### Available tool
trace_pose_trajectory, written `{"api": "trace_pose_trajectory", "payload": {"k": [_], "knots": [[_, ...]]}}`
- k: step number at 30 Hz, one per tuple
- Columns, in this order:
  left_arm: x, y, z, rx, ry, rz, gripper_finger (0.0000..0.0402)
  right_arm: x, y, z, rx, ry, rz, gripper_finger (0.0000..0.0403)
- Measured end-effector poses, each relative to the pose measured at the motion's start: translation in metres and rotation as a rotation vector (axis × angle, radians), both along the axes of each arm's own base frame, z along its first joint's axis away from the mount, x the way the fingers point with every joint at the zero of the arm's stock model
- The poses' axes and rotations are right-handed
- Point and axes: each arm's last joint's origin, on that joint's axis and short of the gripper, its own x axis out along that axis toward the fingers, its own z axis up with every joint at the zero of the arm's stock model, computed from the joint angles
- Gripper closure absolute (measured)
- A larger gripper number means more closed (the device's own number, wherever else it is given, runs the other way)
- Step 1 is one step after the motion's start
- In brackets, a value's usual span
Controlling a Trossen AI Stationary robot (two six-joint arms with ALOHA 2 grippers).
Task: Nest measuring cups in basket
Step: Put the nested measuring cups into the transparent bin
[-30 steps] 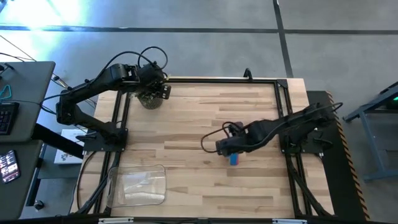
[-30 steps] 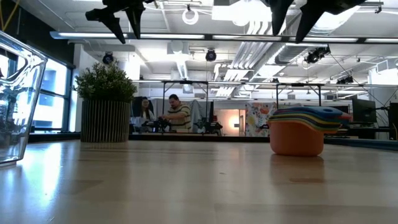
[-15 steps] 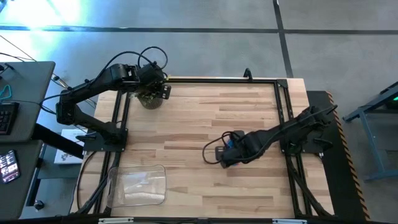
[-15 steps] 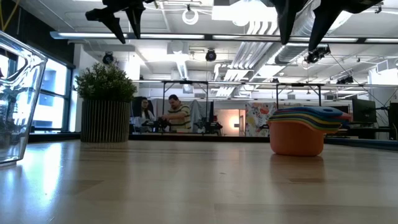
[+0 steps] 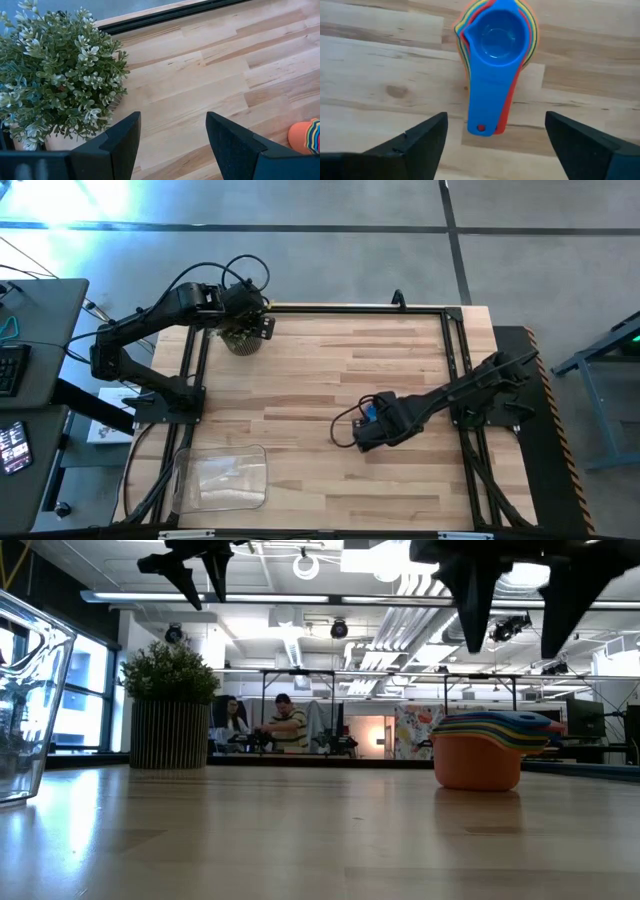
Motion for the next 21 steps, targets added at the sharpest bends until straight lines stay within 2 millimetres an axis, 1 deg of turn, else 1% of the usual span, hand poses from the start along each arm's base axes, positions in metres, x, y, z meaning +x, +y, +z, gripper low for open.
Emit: {"api": "trace_pose_trajectory", "payload": {"k": [6, 15, 21], "knots": [[0.0, 0.0, 0.0, 0.0, 0.0, 0.0, 0.0186, -0.001, -0.001, -0.026, 0.001, -0.006, 0.015, 0.0071], [0.0, 0.0, 0.0, 0.0, 0.0, 0.0, 0.0186, 0.0, -0.012, -0.066, 0.025, -0.069, 0.017, 0.007], [0.0, 0.0, 0.0, 0.0, 0.0, 0.0, 0.0186, -0.002, -0.02, -0.079, 0.058, -0.054, 0.008, 0.007]]}}
